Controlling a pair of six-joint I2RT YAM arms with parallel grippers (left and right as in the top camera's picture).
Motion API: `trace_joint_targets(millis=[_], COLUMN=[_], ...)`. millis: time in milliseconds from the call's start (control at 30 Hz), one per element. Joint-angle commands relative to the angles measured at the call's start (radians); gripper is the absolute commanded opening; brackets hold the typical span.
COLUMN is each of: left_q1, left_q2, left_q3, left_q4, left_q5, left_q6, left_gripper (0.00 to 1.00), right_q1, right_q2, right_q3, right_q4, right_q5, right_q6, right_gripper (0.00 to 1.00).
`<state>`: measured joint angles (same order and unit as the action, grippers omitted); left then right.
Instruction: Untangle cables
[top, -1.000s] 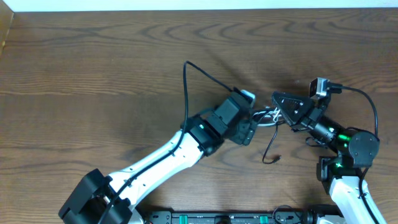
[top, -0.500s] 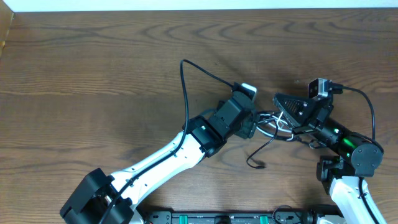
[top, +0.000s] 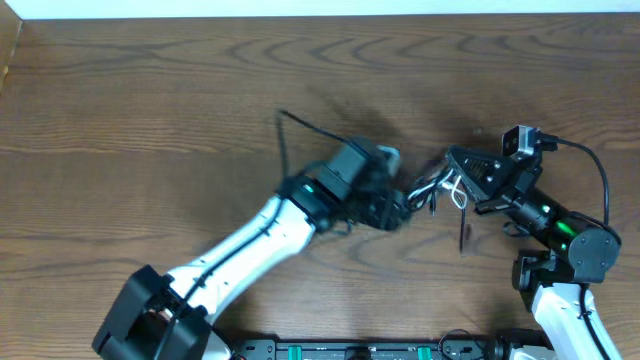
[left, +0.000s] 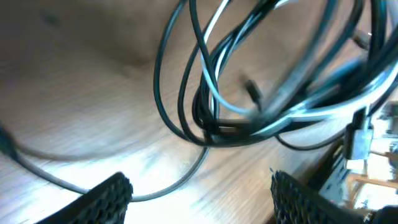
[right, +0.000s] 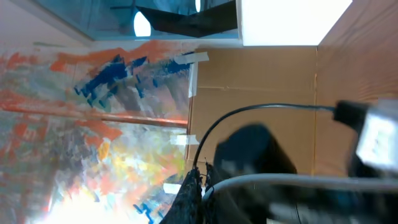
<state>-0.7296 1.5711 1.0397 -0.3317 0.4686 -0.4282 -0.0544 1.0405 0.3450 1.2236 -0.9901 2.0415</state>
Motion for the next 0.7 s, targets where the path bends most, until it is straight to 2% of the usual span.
trace_joint_targets(millis=[0, 167, 567, 667], left_q1=[0.070, 0.053, -0.185, -0.230], left_q2=[0.003, 0.003, 0.003, 0.003], left_q3=[0.000, 0.000, 0.000, 0.000], left_q4=[-0.001, 0.000, 0.043, 0.062], left_q5=[0.149, 0.128, -0.375, -0.437], left_q6=[0.113, 0.185, 0.175, 0.153], left_gripper=[0.71, 0.71, 0.72, 0.72], right_q1=[-0.008, -0.008, -0.008, -0.008], right_q2=[0.000, 0.000, 0.000, 0.000], right_q3=[0.012, 0.012, 0.012, 0.012], right_q4=[0.006, 0.006, -0.054, -0.054], right_q5=[0.032, 0.035, 0.045, 0.054], right_q6=[-0.004, -0.003, -0.004, -0.003], right_gripper=[0.01, 0.01, 0.02, 0.02])
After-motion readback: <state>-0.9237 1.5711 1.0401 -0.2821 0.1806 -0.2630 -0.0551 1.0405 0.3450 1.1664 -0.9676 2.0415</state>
